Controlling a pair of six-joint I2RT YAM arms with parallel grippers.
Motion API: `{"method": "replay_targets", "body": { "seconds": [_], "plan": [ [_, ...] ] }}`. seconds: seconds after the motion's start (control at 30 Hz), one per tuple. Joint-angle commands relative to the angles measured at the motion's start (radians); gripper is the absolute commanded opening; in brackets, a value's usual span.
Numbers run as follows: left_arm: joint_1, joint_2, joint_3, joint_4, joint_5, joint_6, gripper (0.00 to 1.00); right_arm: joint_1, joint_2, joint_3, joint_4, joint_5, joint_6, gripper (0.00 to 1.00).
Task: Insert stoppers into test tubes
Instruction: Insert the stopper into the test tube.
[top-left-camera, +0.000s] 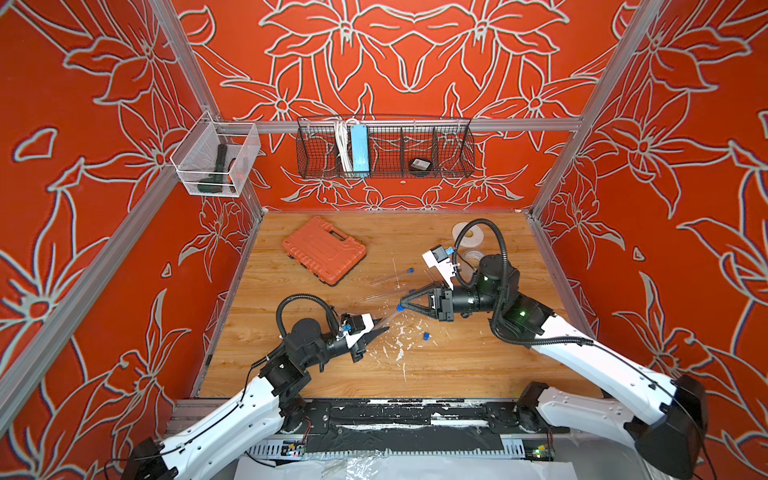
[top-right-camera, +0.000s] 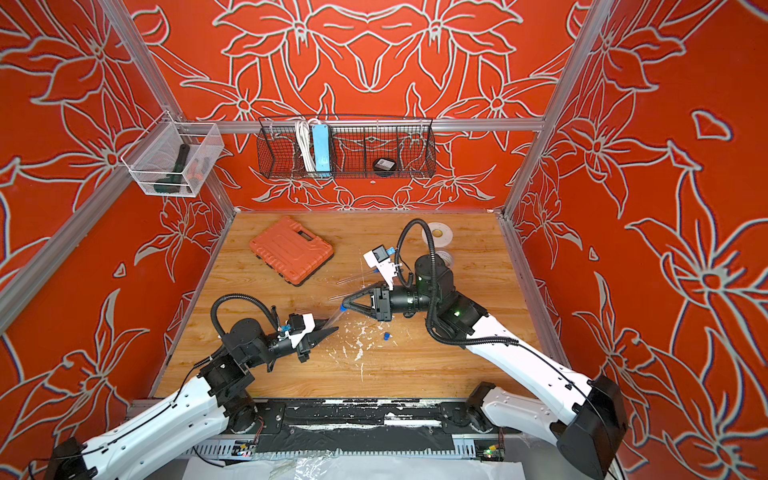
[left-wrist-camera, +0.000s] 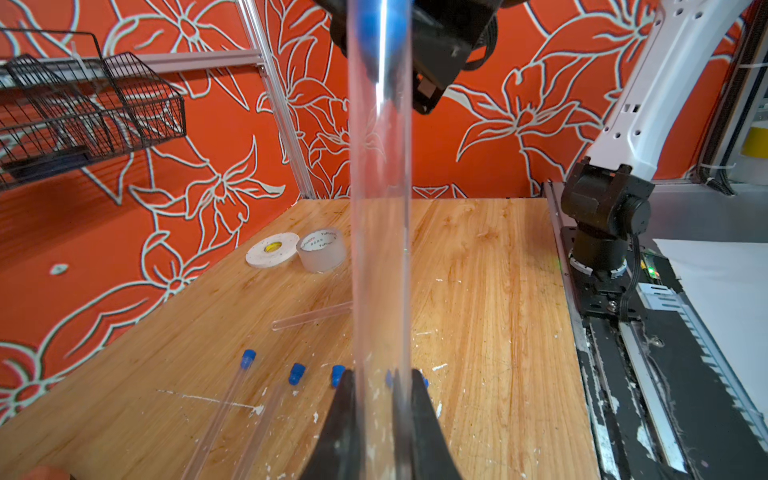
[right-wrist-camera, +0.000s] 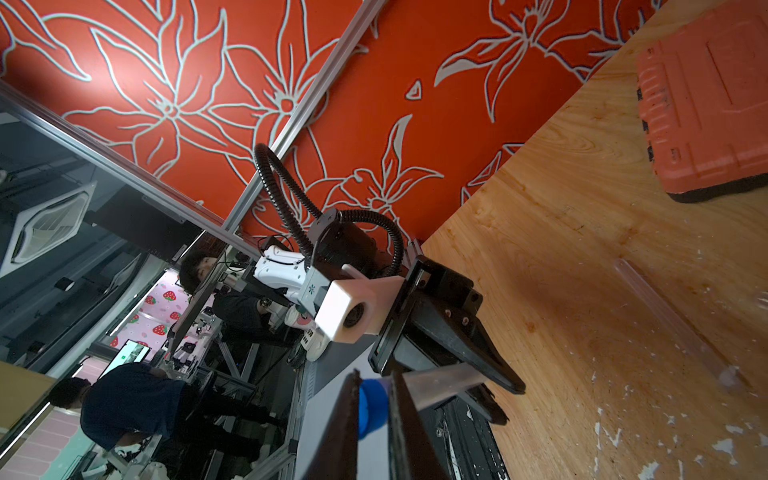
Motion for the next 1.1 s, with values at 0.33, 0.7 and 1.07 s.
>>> {"method": "replay_targets", "body": {
  "seconds": [0.33,0.7,1.07],
  "plan": [
    [-0.026,-0.046,0.151,0.411,0.119,0.055,0.00,0.024,0.113,-0.099,-0.352,0.104,-0.046,0.15],
    [-0.026,-0.004,0.144,-0.163,-0.072,0.234,0.00,-0.069,-0.124,0.151,-0.523,0.077,-0.102,0.34],
    [-0.009,0.218,0.235,-0.437,-0.149,0.367,0.00,-0.241,-0.290,0.287,-0.780,0.264,-0.258,0.48]
  ]
}}
